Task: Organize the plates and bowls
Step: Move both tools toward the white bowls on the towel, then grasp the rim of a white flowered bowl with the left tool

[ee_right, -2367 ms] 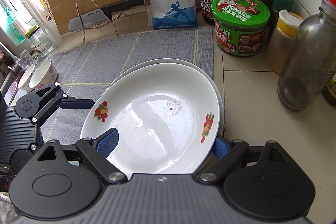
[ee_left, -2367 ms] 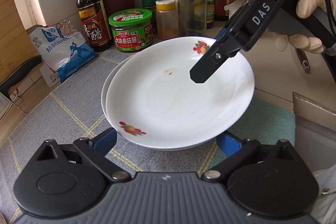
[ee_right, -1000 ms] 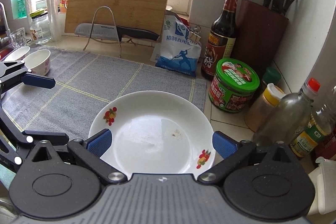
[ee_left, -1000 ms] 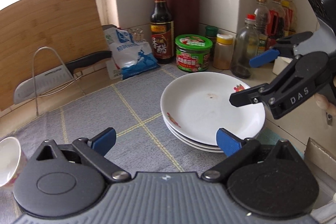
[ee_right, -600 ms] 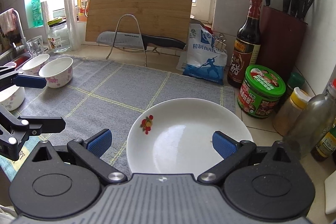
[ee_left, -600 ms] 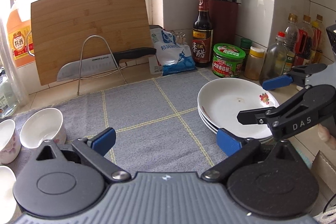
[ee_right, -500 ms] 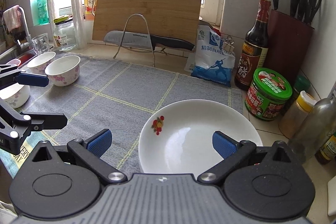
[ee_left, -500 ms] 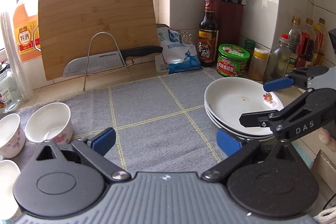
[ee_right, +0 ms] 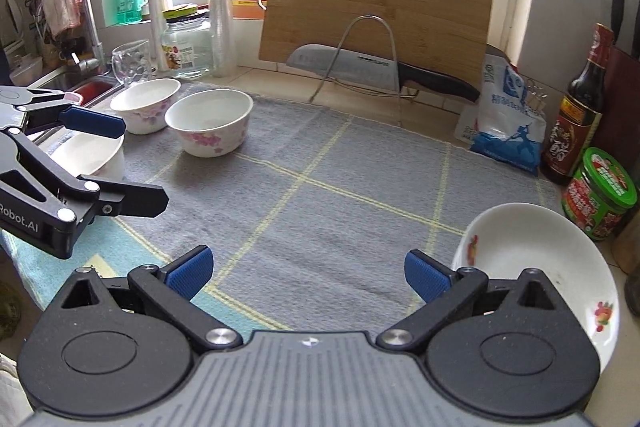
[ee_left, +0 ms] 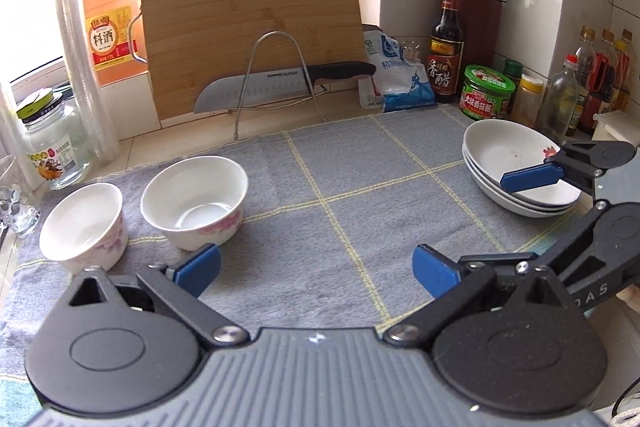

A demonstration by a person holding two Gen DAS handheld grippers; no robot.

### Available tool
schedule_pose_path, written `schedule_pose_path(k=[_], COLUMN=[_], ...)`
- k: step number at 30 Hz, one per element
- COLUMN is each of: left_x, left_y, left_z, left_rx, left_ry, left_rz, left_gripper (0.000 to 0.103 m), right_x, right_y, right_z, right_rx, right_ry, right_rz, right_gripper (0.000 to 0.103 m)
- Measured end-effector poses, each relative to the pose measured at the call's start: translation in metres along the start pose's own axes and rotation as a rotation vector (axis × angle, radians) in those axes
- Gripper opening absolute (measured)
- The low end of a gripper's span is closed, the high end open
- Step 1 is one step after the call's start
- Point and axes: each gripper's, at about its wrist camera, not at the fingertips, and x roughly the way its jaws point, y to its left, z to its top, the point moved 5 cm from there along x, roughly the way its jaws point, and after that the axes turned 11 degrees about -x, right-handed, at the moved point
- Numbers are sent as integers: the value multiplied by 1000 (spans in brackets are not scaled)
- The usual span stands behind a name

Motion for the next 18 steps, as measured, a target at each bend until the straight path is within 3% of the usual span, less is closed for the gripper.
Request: schedule_pose_path(k=[11, 18], left_x=[-16, -11], left_y=[114, 166], left_z=[-6, -8], left_rx=[-35, -105], left_ry=[30, 75], left_rz=[141, 155], left_gripper=[102, 99], right_x=[45, 70], right_y=[104, 154], right_z=[47, 70], right_rx=[-134, -205], right_ry=[-35, -64], right_rz=[157, 247], right_gripper=[103, 103])
